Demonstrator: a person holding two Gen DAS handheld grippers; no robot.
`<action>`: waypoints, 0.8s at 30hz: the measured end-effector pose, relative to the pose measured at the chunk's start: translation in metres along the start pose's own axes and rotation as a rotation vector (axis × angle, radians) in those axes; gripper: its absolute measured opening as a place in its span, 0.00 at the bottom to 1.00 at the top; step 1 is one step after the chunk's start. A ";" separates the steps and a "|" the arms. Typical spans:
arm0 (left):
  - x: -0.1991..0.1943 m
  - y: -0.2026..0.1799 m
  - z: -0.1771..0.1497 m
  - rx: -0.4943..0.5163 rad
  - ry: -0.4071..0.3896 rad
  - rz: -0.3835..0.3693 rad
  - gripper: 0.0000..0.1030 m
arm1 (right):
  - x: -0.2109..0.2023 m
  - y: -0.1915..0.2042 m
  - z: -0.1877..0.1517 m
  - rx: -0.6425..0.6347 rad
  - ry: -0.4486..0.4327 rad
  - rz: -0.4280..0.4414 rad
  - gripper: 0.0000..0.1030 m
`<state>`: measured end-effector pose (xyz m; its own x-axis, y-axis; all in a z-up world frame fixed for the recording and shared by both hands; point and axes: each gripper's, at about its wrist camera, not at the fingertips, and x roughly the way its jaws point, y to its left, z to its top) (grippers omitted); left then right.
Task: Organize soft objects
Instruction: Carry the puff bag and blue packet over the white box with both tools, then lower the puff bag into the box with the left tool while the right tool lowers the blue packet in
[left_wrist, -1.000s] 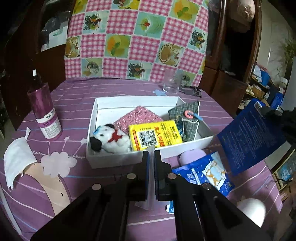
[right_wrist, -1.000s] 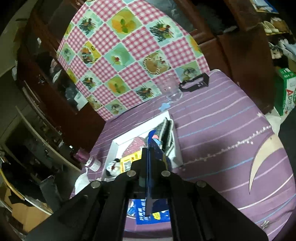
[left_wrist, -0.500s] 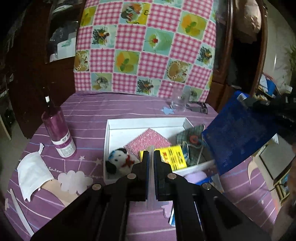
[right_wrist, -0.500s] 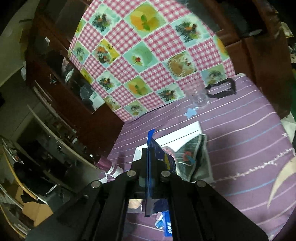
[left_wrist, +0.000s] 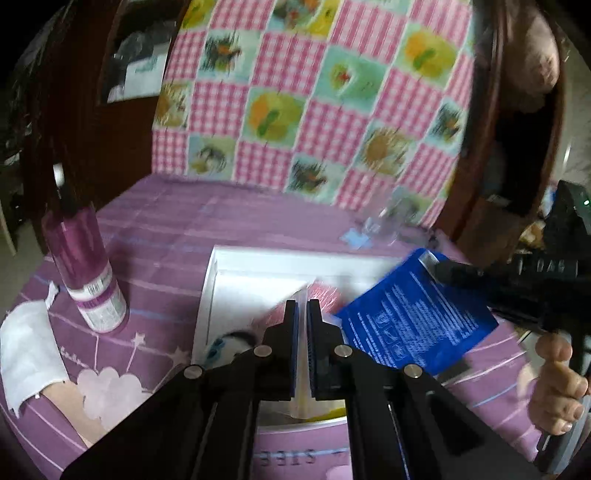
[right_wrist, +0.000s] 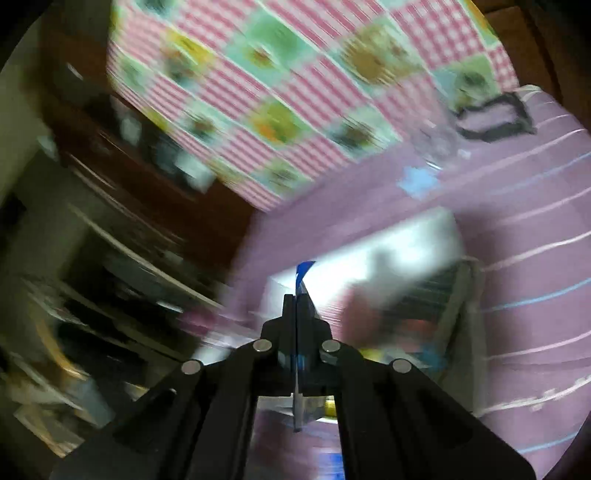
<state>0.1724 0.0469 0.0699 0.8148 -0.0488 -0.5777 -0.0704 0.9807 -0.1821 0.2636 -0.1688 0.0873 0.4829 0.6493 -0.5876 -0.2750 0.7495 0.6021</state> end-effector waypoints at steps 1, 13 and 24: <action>0.008 0.001 -0.004 -0.001 0.021 0.011 0.03 | 0.009 -0.004 -0.003 -0.029 0.021 -0.052 0.01; 0.044 0.001 -0.021 0.011 0.156 0.096 0.06 | 0.036 -0.002 -0.020 -0.149 0.098 -0.220 0.01; 0.024 -0.001 -0.014 0.018 0.080 0.047 0.49 | -0.004 0.006 -0.009 -0.113 -0.037 -0.134 0.13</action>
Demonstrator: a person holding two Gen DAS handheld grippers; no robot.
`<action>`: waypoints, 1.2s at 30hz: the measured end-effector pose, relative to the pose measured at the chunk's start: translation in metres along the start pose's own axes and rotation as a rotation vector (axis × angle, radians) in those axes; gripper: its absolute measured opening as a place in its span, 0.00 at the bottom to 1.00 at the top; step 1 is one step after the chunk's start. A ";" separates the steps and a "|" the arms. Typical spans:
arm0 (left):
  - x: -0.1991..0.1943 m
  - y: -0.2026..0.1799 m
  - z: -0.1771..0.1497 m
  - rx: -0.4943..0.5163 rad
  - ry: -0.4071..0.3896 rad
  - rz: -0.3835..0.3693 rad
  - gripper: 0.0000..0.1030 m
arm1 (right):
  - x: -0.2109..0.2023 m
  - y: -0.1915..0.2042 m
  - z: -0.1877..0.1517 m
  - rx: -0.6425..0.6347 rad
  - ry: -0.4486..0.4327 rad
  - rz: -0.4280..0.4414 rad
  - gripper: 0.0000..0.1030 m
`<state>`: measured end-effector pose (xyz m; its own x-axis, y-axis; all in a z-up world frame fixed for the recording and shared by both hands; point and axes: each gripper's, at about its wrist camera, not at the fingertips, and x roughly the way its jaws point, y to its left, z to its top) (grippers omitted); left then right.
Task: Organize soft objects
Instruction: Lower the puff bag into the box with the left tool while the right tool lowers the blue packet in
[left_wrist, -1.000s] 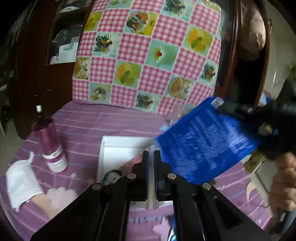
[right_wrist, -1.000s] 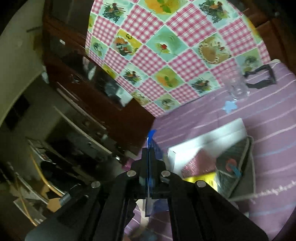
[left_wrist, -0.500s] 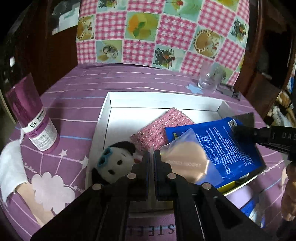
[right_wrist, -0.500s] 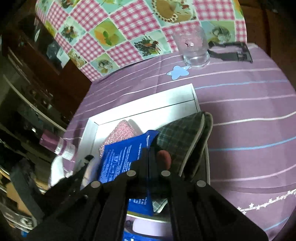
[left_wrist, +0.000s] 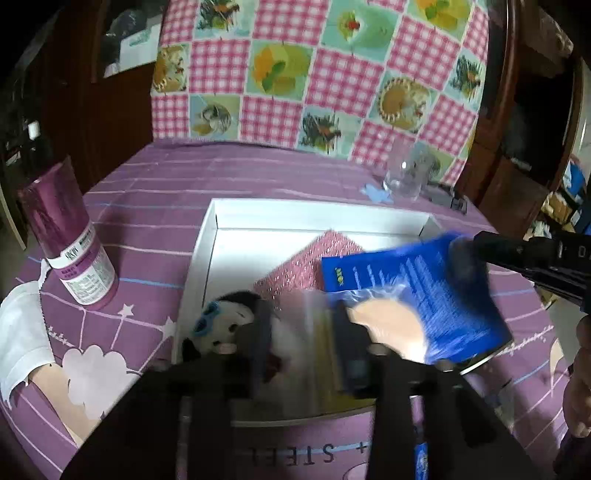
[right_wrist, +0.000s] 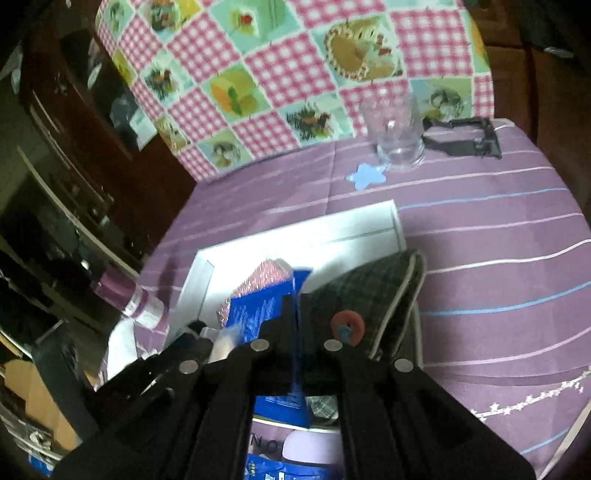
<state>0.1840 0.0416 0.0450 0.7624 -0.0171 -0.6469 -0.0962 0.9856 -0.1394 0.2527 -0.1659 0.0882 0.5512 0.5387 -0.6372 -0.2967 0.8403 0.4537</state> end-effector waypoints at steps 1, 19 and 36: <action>-0.003 -0.001 0.001 -0.001 -0.020 -0.001 0.54 | -0.004 0.000 0.001 0.000 -0.010 0.003 0.26; -0.046 -0.007 0.010 0.041 -0.124 0.081 0.62 | -0.033 0.036 -0.001 -0.135 0.030 -0.085 0.55; -0.084 -0.019 -0.026 0.088 -0.066 0.043 0.62 | -0.048 0.053 -0.049 -0.171 0.191 -0.179 0.55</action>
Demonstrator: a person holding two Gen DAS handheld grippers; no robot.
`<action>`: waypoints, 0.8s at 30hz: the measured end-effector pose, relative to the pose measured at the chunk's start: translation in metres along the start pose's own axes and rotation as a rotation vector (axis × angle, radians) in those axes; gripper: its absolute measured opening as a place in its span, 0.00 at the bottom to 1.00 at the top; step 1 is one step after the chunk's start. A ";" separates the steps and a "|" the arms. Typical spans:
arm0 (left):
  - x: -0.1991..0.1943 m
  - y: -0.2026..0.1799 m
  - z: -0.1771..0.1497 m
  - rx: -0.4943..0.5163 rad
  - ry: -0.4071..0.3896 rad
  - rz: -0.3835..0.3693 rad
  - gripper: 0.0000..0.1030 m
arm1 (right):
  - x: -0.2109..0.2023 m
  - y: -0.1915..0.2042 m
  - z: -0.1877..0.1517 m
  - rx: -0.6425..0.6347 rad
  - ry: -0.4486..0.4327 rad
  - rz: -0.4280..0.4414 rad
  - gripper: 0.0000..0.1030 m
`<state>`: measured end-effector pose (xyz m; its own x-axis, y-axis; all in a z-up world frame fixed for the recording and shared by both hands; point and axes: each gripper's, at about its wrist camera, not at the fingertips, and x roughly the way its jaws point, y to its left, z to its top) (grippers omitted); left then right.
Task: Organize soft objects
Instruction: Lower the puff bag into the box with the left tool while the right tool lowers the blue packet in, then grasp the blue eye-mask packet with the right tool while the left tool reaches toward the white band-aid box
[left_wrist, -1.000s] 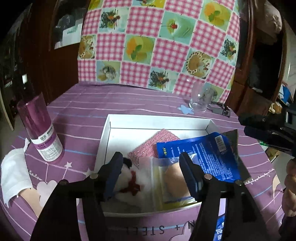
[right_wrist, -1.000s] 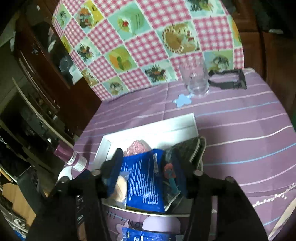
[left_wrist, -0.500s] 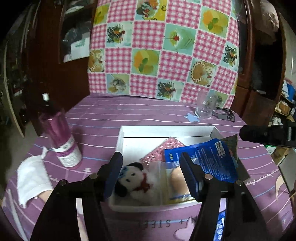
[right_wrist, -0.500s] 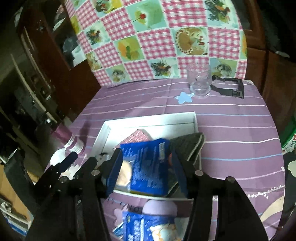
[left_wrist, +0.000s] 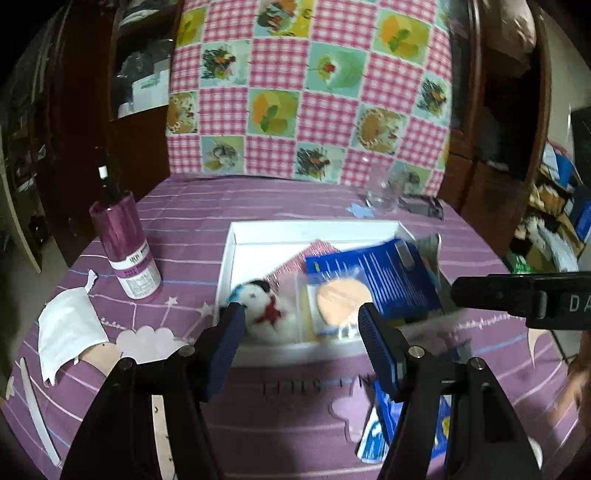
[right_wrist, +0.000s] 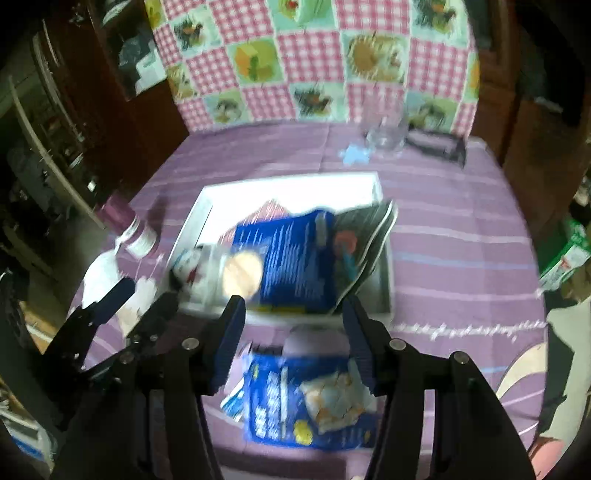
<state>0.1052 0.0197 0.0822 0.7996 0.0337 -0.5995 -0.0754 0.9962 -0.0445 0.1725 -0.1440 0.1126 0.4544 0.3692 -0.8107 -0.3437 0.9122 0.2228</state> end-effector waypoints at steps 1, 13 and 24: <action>0.000 -0.003 -0.002 0.012 0.006 -0.001 0.62 | 0.001 0.001 -0.002 -0.006 0.013 -0.001 0.55; 0.012 -0.005 -0.027 0.004 0.131 -0.090 0.62 | 0.036 -0.020 -0.019 0.000 0.167 -0.055 0.54; 0.017 -0.001 -0.030 -0.028 0.191 -0.133 0.58 | 0.047 -0.027 -0.035 -0.009 0.233 -0.034 0.54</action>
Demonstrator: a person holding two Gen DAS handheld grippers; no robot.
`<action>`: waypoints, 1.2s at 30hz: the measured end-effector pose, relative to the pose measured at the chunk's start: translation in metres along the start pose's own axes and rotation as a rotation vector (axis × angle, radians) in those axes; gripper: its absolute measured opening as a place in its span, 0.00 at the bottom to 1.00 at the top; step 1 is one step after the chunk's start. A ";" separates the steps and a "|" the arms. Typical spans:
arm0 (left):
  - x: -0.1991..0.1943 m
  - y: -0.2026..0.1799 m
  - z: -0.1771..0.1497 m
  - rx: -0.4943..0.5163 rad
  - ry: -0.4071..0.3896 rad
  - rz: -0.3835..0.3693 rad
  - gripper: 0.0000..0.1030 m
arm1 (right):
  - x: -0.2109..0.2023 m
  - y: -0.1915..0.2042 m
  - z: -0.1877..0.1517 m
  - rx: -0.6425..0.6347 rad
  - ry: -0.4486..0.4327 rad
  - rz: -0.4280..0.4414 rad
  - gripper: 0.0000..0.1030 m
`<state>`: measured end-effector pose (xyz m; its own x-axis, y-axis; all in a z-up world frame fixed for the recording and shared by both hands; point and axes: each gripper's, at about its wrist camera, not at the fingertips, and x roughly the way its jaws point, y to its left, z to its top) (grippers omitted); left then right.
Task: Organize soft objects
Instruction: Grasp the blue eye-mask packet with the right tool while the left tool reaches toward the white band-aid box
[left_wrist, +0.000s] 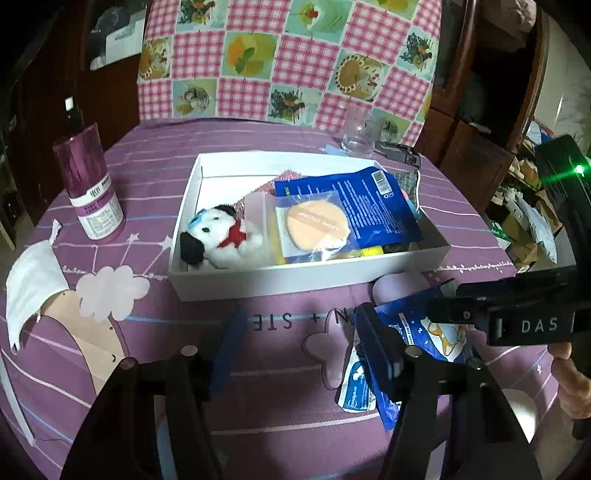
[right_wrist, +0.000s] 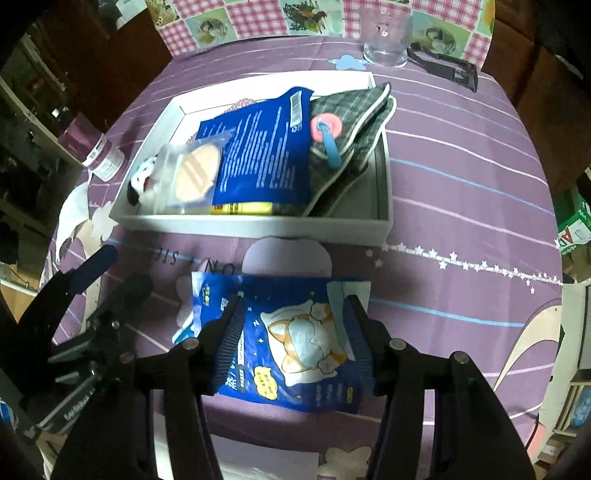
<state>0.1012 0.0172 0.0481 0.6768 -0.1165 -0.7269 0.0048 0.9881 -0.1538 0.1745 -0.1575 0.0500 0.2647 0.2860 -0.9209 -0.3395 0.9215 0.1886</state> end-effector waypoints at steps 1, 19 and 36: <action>0.001 0.001 0.000 -0.004 0.007 -0.004 0.58 | 0.002 -0.002 0.000 0.004 0.003 0.007 0.54; 0.006 -0.016 -0.008 0.058 0.053 -0.079 0.42 | -0.010 -0.039 -0.012 0.058 -0.067 0.089 0.54; 0.025 -0.031 -0.020 0.124 0.140 -0.108 0.42 | 0.008 -0.054 -0.030 0.122 -0.058 0.230 0.54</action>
<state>0.1037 -0.0186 0.0214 0.5583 -0.2267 -0.7981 0.1677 0.9729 -0.1590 0.1678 -0.2126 0.0226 0.2453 0.5031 -0.8287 -0.2866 0.8542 0.4338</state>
